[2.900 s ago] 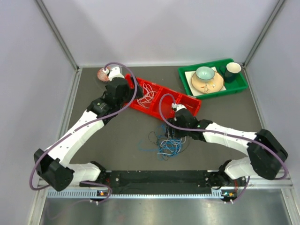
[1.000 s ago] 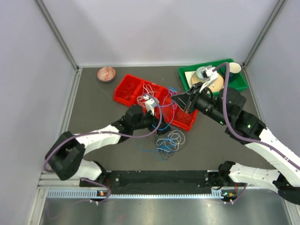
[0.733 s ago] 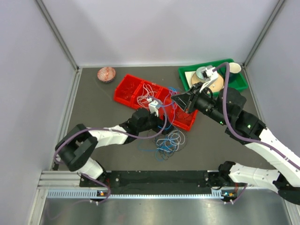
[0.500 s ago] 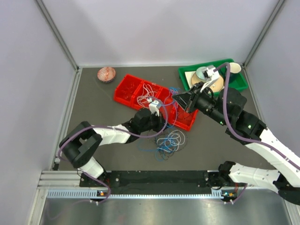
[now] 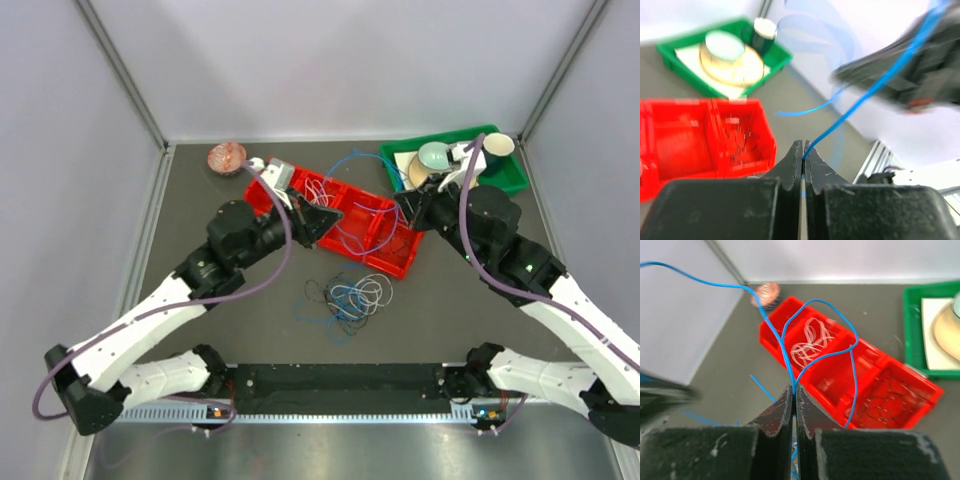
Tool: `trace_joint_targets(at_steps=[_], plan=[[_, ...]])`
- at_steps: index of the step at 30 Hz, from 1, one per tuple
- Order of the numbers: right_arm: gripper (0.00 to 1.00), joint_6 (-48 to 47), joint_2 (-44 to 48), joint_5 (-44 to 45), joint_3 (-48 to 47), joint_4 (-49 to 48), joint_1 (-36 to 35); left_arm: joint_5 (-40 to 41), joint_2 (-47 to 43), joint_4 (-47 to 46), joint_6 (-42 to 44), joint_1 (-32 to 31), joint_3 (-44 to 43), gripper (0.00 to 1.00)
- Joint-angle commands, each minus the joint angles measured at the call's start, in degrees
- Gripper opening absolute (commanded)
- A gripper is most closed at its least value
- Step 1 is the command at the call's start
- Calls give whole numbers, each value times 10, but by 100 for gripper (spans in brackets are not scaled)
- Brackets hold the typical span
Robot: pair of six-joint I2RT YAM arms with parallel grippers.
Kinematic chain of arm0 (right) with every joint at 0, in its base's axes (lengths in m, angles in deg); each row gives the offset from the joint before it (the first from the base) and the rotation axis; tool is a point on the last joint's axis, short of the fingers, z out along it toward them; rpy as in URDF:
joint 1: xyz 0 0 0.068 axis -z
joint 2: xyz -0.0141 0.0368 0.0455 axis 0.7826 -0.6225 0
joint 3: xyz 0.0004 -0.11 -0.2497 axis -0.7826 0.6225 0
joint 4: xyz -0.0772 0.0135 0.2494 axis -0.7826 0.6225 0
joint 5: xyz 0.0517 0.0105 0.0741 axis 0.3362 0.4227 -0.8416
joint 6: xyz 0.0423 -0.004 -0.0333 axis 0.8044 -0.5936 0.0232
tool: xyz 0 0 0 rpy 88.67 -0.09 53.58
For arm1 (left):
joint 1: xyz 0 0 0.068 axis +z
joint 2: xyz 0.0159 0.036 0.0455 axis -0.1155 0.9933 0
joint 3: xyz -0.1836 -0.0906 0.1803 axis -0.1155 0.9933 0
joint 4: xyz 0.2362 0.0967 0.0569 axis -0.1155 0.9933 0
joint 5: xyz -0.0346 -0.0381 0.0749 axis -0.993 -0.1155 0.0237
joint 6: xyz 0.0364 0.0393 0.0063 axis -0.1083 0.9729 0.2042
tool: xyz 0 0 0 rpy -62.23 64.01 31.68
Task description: Untangle the cables
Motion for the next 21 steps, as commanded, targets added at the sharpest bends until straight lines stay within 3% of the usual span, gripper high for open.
trace_joint_targets(at_steps=[1,5,11,16,21], plan=[[0,29,-4,-25,28,-7,40,26,-36,91,39,-1,-73,0],[0,47,-12,-59,56,-26,41,50,-36,113,77,-1,-151,0],[0,60,-30,-77,66,-58,40,92,29,102,110,1,-194,0],[0,55,-84,-75,50,-92,47,91,96,52,97,23,-211,0],[0,79,-144,-137,57,-158,100,73,163,-38,51,74,-196,0]])
